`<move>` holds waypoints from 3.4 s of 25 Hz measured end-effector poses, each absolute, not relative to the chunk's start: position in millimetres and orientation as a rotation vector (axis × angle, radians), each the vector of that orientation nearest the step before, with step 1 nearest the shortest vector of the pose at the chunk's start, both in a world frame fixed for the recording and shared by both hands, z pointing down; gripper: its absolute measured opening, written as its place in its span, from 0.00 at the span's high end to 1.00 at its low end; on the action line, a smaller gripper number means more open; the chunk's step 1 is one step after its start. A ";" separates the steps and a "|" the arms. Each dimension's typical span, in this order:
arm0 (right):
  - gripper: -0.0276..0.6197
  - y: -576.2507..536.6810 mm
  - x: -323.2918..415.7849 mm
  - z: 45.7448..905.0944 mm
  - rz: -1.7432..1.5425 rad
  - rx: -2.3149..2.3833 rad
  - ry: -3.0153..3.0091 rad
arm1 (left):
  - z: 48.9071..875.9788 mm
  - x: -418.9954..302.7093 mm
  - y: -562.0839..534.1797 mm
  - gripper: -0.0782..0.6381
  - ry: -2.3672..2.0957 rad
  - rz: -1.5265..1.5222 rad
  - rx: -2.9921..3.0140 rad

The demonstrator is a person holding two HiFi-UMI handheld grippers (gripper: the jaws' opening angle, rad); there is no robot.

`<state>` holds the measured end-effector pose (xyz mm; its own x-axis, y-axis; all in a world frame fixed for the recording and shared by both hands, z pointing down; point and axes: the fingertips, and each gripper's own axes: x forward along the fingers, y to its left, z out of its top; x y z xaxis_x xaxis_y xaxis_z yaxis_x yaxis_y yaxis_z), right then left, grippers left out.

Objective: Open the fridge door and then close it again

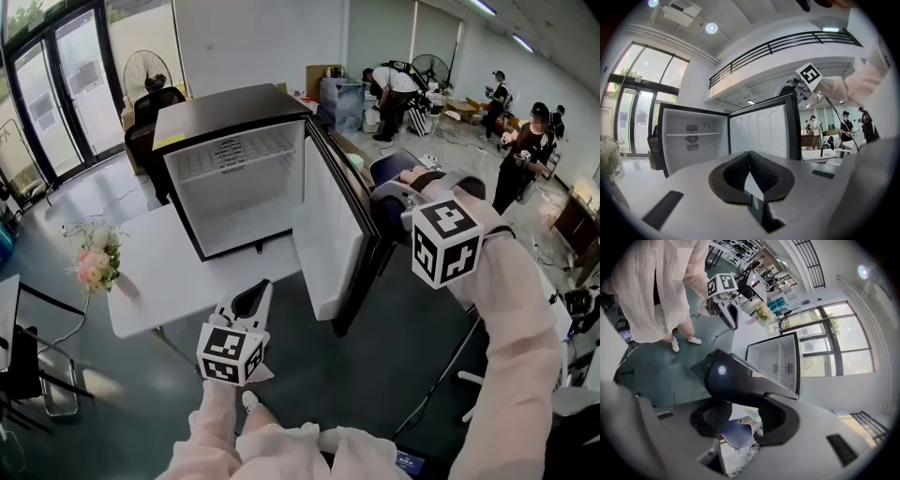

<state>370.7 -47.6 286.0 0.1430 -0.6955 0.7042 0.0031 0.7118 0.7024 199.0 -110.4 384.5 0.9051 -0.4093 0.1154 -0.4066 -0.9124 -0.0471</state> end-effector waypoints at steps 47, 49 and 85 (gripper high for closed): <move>0.75 -115.4 260.8 280.8 -0.623 0.623 -1.352 | 389.4 94.0 -131.2 0.88 0.930 -0.176 -3.019; 0.75 -122.2 255.5 281.0 -0.635 0.615 -1.354 | 391.6 90.4 -132.8 0.88 0.948 -0.182 -3.019; 0.79 -263.3 172.4 282.3 -0.702 0.591 -1.473 | 393.3 24.6 -225.7 0.88 1.155 -0.209 -2.970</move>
